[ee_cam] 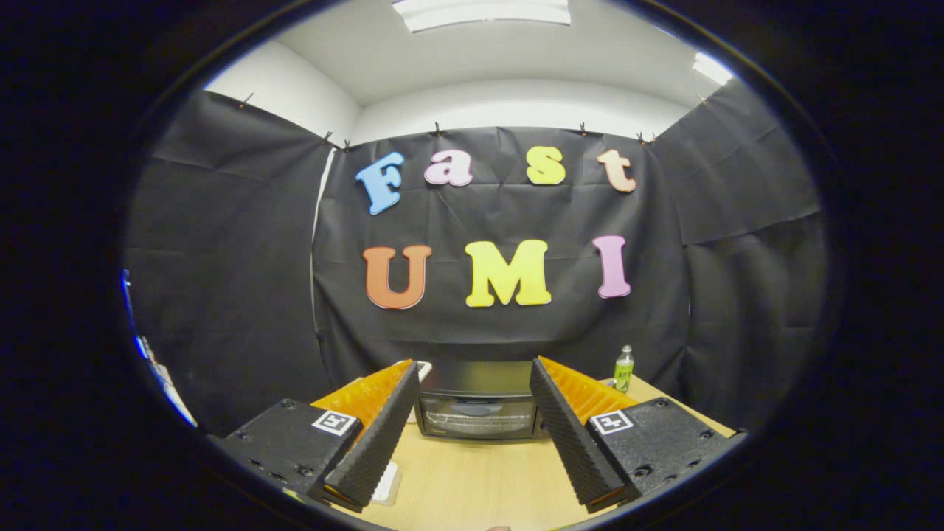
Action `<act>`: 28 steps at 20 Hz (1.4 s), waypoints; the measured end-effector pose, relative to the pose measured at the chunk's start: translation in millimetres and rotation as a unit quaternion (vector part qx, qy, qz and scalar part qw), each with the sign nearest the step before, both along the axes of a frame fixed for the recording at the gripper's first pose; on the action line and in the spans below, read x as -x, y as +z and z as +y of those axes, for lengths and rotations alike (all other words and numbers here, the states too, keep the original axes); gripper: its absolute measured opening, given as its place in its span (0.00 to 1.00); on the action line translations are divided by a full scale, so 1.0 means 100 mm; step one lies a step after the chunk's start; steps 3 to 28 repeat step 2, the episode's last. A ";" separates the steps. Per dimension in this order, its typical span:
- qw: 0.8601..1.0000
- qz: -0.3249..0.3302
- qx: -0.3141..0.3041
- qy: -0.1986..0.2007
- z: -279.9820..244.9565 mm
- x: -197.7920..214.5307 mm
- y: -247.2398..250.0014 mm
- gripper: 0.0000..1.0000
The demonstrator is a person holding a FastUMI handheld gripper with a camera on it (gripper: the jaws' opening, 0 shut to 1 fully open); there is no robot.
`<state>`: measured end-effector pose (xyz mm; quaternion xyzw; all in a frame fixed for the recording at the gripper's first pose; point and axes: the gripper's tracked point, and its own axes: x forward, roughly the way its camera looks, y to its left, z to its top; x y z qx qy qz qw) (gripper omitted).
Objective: Open the toaster oven, put the food inside, and close the toaster oven door.
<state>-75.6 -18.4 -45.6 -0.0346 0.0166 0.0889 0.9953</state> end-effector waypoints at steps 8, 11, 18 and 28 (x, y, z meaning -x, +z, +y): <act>1.000 -0.003 0.009 0.001 0.01 0.00 -0.01 1.00; 1.000 -0.003 0.009 0.001 0.01 0.00 -0.01 1.00; 1.000 -0.003 0.009 0.001 0.01 0.00 -0.01 1.00; 1.000 -0.003 0.009 0.001 0.01 0.00 -0.01 1.00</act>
